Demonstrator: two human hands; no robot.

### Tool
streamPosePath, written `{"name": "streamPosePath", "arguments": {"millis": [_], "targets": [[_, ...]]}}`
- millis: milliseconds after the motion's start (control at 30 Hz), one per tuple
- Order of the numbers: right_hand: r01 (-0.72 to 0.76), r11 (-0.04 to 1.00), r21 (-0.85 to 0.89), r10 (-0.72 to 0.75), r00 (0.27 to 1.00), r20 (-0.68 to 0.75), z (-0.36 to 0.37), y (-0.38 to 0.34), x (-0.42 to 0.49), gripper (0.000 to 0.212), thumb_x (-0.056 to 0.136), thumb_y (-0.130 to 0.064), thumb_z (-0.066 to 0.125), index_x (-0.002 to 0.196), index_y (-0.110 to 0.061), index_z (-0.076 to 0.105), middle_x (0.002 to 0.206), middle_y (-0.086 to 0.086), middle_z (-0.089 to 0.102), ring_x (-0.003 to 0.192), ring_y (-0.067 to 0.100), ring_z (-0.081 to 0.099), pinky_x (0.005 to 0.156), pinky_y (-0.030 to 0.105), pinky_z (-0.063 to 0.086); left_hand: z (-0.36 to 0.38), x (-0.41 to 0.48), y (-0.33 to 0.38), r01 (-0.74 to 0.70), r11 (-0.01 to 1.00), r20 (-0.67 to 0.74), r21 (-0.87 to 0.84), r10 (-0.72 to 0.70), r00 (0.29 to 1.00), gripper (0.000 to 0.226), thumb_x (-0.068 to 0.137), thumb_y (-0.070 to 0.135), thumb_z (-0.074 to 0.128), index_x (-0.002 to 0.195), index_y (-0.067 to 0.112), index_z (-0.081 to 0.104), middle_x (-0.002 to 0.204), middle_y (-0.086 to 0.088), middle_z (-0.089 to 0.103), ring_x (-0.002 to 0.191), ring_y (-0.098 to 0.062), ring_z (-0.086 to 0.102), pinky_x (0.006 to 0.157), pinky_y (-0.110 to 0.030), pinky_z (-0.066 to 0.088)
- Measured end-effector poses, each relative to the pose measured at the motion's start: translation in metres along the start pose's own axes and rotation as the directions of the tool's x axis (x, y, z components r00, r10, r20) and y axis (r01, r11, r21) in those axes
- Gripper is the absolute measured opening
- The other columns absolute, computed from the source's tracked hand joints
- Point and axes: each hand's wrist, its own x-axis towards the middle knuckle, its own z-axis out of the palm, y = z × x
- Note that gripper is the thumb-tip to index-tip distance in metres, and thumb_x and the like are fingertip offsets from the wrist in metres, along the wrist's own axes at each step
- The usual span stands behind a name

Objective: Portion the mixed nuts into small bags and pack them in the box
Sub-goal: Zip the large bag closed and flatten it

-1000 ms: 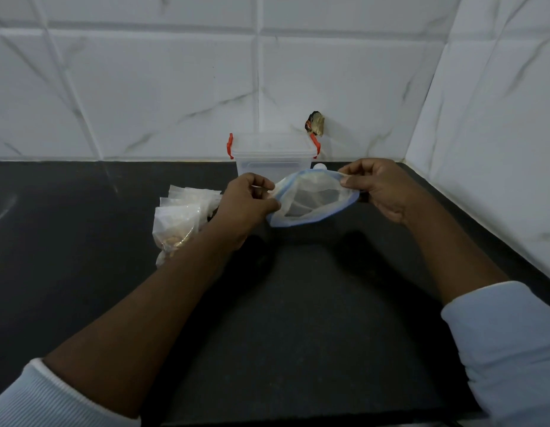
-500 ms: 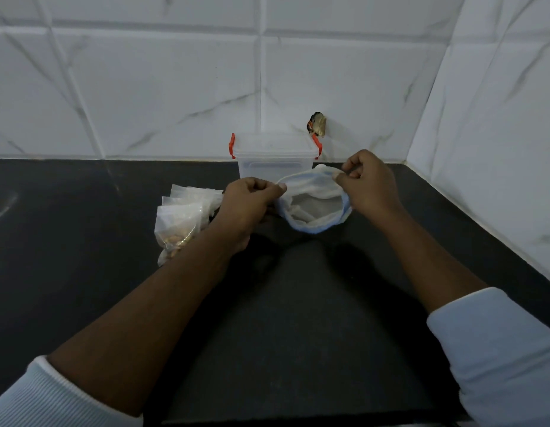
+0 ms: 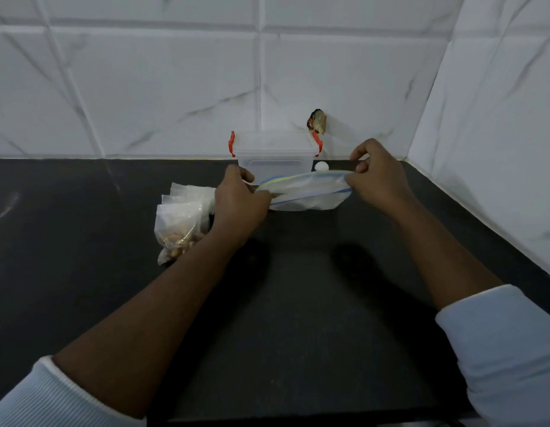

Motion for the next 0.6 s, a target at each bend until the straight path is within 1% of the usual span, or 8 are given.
{"name": "streamPosePath", "arguments": {"millis": [100,167,267,333,367,467,533,600], "targets": [[0.028,0.998,-0.054,-0.027,0.999,0.023,0.0,0.003,0.001,0.016,0.087,-0.001,0.06,0.097,-0.011,0.068,0.082,-0.005,0.063,0.073,0.01,0.058,0.058,0.021,0.041,0.003,0.002,-0.001,-0.026,0.999,0.122,0.039,0.021,0.992,0.021,0.092,0.012,0.067,0.111,0.019,0.06,0.097,0.007,0.065,0.084,-0.007,0.063,0.059,-0.015,0.044],[0.005,1.0,-0.018,-0.003,0.998,0.063,0.0,0.005,0.002,0.015,0.092,-0.007,0.058,0.092,-0.011,0.072,0.082,-0.009,0.065,0.073,0.008,0.059,0.059,0.022,0.042,0.003,0.004,-0.001,-0.035,0.999,0.167,-0.02,0.037,0.985,0.017,0.092,0.012,0.067,0.109,0.017,0.066,0.099,0.003,0.07,0.087,-0.009,0.066,0.064,-0.017,0.048],[-0.083,0.988,0.13,0.068,0.99,0.122,-0.003,0.007,0.004,0.021,0.096,-0.017,0.056,0.09,-0.011,0.076,0.087,0.0,0.07,0.076,0.014,0.06,0.062,0.028,0.046,0.0,0.008,0.002,0.14,0.964,0.254,-0.227,-0.081,0.964,0.009,0.094,0.014,0.066,0.103,0.012,0.069,0.104,-0.008,0.071,0.092,-0.02,0.07,0.071,-0.029,0.058],[-0.126,0.975,0.182,0.093,0.98,0.176,-0.004,0.008,0.008,0.024,0.097,-0.02,0.055,0.094,-0.01,0.077,0.092,0.004,0.071,0.079,0.018,0.061,0.063,0.03,0.047,-0.001,0.009,0.005,0.261,0.913,0.308,-0.315,-0.162,0.938,0.013,0.096,0.02,0.065,0.103,0.009,0.07,0.11,-0.012,0.071,0.098,-0.028,0.072,0.08,-0.04,0.064],[-0.146,0.969,0.2,0.103,0.973,0.208,-0.005,0.008,0.008,0.025,0.097,-0.021,0.055,0.096,-0.009,0.077,0.092,0.006,0.071,0.079,0.019,0.061,0.064,0.03,0.047,-0.002,0.009,0.006,0.287,0.897,0.326,-0.336,-0.175,0.929,0.015,0.097,0.019,0.066,0.105,0.008,0.07,0.112,-0.013,0.071,0.1,-0.03,0.072,0.083,-0.044,0.064],[-0.214,0.931,0.296,0.122,0.946,0.299,-0.006,0.01,0.009,0.023,0.095,-0.025,0.062,0.092,-0.009,0.079,0.089,0.016,0.069,0.081,0.026,0.056,0.071,0.038,0.045,-0.005,0.006,0.01,0.278,0.912,0.363,-0.303,-0.159,0.918,0.013,0.094,0.009,0.069,0.107,0.008,0.067,0.112,-0.01,0.07,0.101,-0.025,0.072,0.083,-0.045,0.064],[-0.245,0.913,0.327,0.122,0.928,0.352,-0.006,0.011,0.008,0.02,0.096,-0.024,0.064,0.087,-0.016,0.08,0.089,0.01,0.071,0.083,0.024,0.055,0.074,0.039,0.043,-0.006,0.005,0.011,0.238,0.942,0.369,-0.235,-0.14,0.919,0.017,0.091,0.007,0.072,0.106,0.01,0.066,0.11,-0.008,0.07,0.099,-0.021,0.072,0.082,-0.043,0.064],[-0.253,0.914,0.319,0.119,0.915,0.385,-0.005,0.011,0.008,0.019,0.096,-0.019,0.063,0.087,-0.02,0.079,0.091,0.005,0.072,0.084,0.021,0.056,0.073,0.036,0.043,-0.006,0.004,0.01,0.134,0.981,0.327,-0.143,-0.08,0.942,0.017,0.089,0.006,0.075,0.101,0.014,0.066,0.103,-0.006,0.069,0.096,-0.019,0.07,0.082,-0.038,0.063]]}}
